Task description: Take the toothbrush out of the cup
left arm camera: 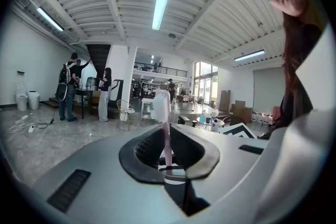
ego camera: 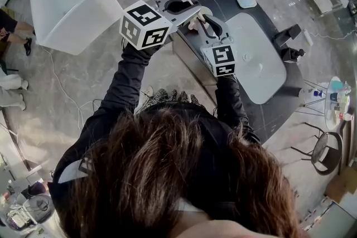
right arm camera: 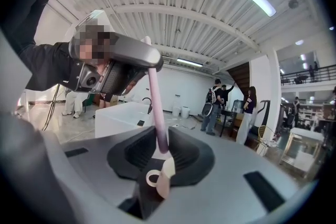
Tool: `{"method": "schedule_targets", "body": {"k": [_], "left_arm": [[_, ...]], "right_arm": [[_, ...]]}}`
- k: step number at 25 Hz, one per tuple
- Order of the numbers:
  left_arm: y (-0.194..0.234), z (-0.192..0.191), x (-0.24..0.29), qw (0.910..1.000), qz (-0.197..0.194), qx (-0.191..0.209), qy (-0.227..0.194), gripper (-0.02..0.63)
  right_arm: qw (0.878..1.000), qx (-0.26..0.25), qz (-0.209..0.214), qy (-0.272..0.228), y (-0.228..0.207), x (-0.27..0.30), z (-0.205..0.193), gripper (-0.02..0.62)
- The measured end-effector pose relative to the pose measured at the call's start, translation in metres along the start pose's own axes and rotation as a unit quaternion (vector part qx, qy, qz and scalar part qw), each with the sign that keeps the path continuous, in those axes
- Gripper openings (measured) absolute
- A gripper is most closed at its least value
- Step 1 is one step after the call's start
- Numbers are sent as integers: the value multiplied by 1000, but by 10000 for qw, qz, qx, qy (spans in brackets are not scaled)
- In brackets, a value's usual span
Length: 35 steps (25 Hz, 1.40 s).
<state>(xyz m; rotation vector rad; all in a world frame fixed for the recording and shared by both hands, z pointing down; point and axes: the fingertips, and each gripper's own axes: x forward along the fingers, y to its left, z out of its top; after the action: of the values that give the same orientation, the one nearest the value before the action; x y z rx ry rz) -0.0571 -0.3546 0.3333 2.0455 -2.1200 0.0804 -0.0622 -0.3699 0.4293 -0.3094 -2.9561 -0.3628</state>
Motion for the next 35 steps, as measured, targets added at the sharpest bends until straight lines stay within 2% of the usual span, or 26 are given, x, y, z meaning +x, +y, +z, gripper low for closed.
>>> {"method": "schedule_targets", "body": {"k": [5, 10, 15, 16, 18, 19, 28, 35], "left_arm": [[1, 0, 2, 10000, 8, 15, -54, 38], [-2, 4, 0, 9974, 76, 606, -393, 40], [-3, 6, 2, 9947, 163, 857, -542, 55], [-3, 6, 2, 9943, 174, 870, -594, 64], [-3, 6, 1, 9938, 195, 870, -671, 136], [-2, 5, 1, 9936, 216, 869, -681, 151], [19, -13, -9, 9929, 602, 728, -719, 156], [33, -20, -11, 9897, 959, 616, -861, 155]], "right_arm": [[9997, -160, 126, 93, 9, 2, -2, 60], [9996, -123, 210, 139, 10, 1, -1, 58], [9997, 65, 229, 77, 8, 0, 1, 58], [9996, 148, 222, 43, 7, 0, 1, 58], [9995, 262, 184, 1, 4, 0, 3, 58], [9994, 298, 156, -12, 2, -1, 3, 58], [9966, 770, -244, -138, -30, -16, 8, 58], [9941, 831, -483, -498, -50, -31, 37, 58]]}}
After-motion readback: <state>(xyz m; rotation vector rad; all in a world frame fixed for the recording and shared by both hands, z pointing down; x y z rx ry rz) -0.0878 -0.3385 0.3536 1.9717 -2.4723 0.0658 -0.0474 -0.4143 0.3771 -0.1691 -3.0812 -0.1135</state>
